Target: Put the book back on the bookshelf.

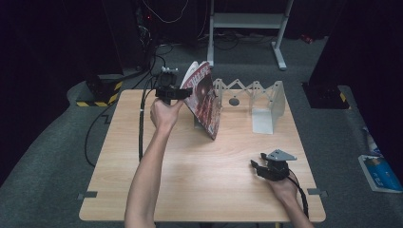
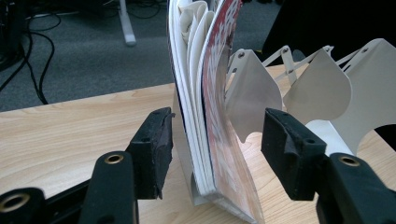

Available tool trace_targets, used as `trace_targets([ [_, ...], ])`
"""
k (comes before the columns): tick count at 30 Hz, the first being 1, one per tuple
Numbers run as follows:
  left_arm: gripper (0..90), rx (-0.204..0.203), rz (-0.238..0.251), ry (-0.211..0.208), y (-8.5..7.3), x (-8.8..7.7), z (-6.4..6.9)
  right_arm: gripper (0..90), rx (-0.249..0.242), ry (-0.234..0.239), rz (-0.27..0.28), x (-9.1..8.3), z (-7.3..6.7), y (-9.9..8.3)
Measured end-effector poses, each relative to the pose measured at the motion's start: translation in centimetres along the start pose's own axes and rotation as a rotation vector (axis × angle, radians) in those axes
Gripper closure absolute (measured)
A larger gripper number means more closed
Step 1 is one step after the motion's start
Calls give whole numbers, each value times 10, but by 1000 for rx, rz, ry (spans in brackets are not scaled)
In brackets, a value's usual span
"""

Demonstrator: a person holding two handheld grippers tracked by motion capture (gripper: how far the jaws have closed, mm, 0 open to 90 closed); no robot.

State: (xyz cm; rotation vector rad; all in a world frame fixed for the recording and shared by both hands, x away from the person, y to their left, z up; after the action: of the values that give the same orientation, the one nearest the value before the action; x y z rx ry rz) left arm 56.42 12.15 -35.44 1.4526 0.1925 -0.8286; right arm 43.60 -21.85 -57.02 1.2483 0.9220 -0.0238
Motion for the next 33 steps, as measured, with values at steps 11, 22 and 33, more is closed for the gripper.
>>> trace_targets([
  [11,435,0,12,-44,0,-10,3,427,3,1,-1,0,0,0],
  [22,430,23,31,-43,-1,-22,1,423,3,3,-2,0,0,0],
  [33,380,49,37,-57,-6,-32,1,415,1,2,-1,0,0,0],
])
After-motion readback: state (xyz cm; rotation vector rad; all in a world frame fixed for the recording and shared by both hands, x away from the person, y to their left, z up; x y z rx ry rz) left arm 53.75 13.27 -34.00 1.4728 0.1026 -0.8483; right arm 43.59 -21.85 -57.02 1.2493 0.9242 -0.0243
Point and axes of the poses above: each handheld gripper's, and its own axes: x roughly forward along the jaws, y roughly out of its top, z roughly to its right, the point moved 6 cm from there along x, roughly forward along the jaws, and after that the axes turned 1 degree about -z, right-handed, at the moved point
